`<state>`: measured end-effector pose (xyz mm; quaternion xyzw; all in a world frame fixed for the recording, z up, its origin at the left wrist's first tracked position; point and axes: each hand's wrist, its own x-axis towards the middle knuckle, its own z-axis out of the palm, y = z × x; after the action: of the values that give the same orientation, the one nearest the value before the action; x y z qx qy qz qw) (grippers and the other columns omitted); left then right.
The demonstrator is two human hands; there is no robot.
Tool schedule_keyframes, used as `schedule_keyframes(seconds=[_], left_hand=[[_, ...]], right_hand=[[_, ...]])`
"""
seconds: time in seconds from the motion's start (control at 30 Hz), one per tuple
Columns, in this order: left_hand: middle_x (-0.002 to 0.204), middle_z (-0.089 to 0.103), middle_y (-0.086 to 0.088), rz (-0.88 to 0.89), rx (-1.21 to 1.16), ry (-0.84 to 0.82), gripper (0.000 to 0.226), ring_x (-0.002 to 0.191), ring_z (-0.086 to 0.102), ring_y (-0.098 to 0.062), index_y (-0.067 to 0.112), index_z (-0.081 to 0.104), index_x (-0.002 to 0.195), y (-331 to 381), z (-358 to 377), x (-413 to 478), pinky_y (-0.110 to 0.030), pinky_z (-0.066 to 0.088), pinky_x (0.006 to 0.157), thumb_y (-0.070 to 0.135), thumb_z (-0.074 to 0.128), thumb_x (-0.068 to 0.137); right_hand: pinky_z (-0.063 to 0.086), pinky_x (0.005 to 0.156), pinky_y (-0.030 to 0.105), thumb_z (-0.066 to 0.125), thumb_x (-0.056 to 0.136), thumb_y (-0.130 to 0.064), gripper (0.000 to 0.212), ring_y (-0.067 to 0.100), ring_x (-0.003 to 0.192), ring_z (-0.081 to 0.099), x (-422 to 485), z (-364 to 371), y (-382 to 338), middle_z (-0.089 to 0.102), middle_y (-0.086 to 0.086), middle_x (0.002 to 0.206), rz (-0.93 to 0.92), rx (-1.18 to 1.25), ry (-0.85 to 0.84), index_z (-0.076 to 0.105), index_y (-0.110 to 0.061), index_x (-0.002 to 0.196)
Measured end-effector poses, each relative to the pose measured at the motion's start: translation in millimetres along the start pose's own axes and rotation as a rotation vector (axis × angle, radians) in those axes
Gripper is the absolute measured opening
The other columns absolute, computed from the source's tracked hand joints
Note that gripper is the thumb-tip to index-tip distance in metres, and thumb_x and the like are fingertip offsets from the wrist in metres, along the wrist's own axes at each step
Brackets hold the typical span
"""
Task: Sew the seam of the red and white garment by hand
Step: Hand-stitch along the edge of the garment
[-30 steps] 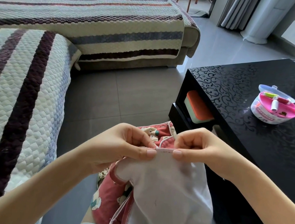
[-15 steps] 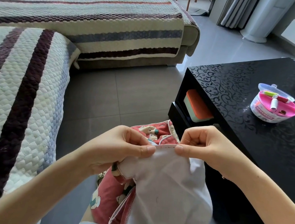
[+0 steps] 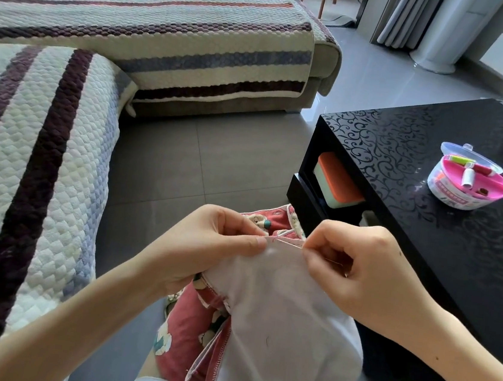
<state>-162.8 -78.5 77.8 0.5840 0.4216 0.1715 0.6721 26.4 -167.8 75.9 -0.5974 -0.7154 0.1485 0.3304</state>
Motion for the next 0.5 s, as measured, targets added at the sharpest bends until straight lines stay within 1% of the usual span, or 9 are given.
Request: schedule_keyframes(seconds=[0.13,0.33,0.4,0.5], left_hand=[[0.076,0.072,-0.006,0.013,0.043,0.004,0.009,0.068,0.064,-0.011,0.005,0.076,0.081,-1.4,0.4,0.8,-0.019,0.050,0.059,0.012,0.071,0.081],[0.073,0.072,-0.004,0.034,0.060,-0.006,0.008,0.067,0.063,-0.009,0.008,0.077,0.078,-1.3,0.5,0.8,-0.018,0.049,0.059,0.013,0.072,0.081],[0.073,0.072,-0.004,0.045,0.059,-0.013,0.008,0.067,0.063,-0.009,0.007,0.076,0.079,-1.4,0.8,0.8,-0.017,0.049,0.058,0.013,0.072,0.080],[0.077,0.073,-0.009,0.068,0.086,-0.015,0.009,0.068,0.063,-0.011,0.006,0.076,0.082,-2.2,0.3,0.8,-0.020,0.050,0.061,0.014,0.073,0.080]], right_hand=[[0.028,0.048,0.011,0.060,0.075,-0.015,0.009,0.013,0.045,0.042,0.9,1.7,-1.2,0.049,-0.004,0.049,0.007,-0.034,-0.002,0.060,-0.014,0.066],[0.026,0.048,0.011,0.059,0.074,-0.016,0.009,0.013,0.044,0.039,2.1,2.6,-2.1,0.046,-0.006,0.048,0.008,-0.063,-0.005,0.059,-0.014,0.065],[0.026,0.047,0.012,0.056,0.075,-0.020,0.012,0.014,0.044,0.038,2.5,3.0,-2.9,0.045,-0.006,0.048,0.004,-0.071,-0.006,0.058,-0.014,0.065],[0.026,0.045,0.014,0.050,0.076,-0.027,0.018,0.016,0.044,0.038,3.4,2.3,-5.0,0.042,-0.007,0.047,-0.008,-0.088,-0.011,0.057,-0.014,0.065]])
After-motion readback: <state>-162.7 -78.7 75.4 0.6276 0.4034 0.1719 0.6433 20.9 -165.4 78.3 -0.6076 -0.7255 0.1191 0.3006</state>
